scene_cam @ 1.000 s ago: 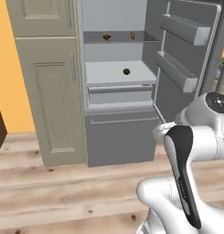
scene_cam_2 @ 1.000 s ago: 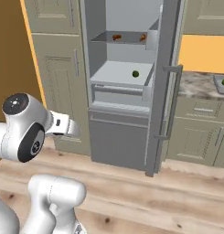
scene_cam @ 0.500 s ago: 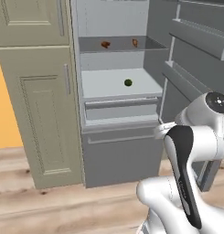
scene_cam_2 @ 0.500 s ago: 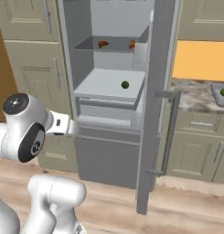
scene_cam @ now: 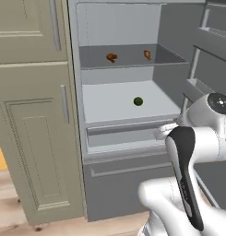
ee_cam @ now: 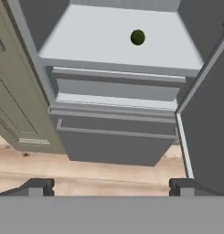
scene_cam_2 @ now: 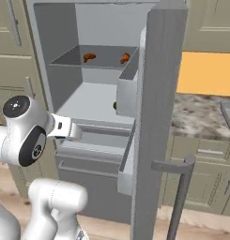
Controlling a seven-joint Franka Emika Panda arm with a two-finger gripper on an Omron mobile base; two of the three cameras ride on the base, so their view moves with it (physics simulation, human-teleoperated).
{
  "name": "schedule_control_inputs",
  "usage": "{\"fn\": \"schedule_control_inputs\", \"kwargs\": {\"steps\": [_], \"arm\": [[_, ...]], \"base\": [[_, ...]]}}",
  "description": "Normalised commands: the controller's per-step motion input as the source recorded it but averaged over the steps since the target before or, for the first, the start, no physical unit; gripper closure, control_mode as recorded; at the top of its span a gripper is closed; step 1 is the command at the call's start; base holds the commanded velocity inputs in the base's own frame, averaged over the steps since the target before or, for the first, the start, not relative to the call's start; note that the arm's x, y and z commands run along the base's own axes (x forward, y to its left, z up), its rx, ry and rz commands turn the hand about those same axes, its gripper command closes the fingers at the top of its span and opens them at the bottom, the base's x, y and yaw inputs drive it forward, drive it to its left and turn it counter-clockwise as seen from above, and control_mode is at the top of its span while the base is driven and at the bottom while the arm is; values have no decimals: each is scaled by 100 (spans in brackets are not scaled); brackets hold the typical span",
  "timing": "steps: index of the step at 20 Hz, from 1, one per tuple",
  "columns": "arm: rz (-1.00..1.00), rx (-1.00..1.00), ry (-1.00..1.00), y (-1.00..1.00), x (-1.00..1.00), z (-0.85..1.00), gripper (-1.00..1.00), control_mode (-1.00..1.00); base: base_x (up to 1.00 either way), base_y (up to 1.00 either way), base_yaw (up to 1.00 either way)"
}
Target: Place one lime and one chicken drumstick in each tupperware on the nearby counter, to pack two identical lunches.
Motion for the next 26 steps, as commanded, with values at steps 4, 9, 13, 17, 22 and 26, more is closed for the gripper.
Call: {"fn": "schedule_control_inputs", "kwargs": {"steps": [4, 9, 13, 17, 22, 26], "arm": [[0, 0, 0, 0, 0, 0, -100, 100], [0, 0, 0, 0, 0, 0, -100, 100], [0, 0, 0, 0, 0, 0, -100, 100], [0, 0, 0, 0, 0, -1, -100, -100], [0, 0, -5, 0, -19, 8, -100, -100], [0, 0, -12, 0, -16, 40, -100, -100]], "base": [[84, 0, -5], [77, 0, -2], [59, 0, 0], [23, 0, 0], [0, 0, 0], [0, 0, 0]]}}
